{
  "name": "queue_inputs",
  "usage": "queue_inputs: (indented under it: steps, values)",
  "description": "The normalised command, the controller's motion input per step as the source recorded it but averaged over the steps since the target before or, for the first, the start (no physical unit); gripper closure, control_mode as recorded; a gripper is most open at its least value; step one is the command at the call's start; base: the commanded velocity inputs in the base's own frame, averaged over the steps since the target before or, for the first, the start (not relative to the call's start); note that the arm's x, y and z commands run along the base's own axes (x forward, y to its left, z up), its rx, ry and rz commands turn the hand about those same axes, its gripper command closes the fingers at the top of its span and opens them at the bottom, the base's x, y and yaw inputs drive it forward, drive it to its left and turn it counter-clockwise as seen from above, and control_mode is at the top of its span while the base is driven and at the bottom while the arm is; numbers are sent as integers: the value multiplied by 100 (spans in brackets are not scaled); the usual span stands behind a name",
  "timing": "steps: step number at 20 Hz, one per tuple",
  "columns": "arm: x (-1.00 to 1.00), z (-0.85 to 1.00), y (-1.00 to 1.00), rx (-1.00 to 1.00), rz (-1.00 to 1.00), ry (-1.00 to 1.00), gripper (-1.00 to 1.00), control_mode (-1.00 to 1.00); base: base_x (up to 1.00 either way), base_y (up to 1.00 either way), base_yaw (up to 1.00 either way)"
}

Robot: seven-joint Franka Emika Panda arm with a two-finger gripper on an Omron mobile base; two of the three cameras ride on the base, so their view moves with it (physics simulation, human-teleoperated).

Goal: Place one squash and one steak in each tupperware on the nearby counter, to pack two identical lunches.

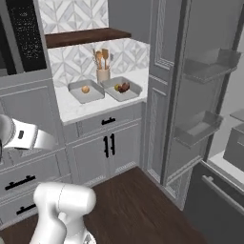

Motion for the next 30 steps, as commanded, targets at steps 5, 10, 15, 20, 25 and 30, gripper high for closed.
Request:
queue_inputs:
  steps: [5, 10, 15, 20, 25, 30]
  values:
    - [0, 0, 0, 0, 0, 0, -100, 100, -36, -21, -50]
    - [0, 0, 0, 0, 0, 0, -100, 100, -12, -31, -53]
    - [0, 0, 0, 0, 0, 0, -100, 100, 0, -40, -53]
    - [0, 0, 0, 0, 0, 0, -100, 100, 0, -44, -53]
    - [0, 0, 0, 0, 0, 0, -100, 100, 0, -39, -48]
    - [0, 0, 0, 0, 0, 0, -100, 100, 14, -12, -36]
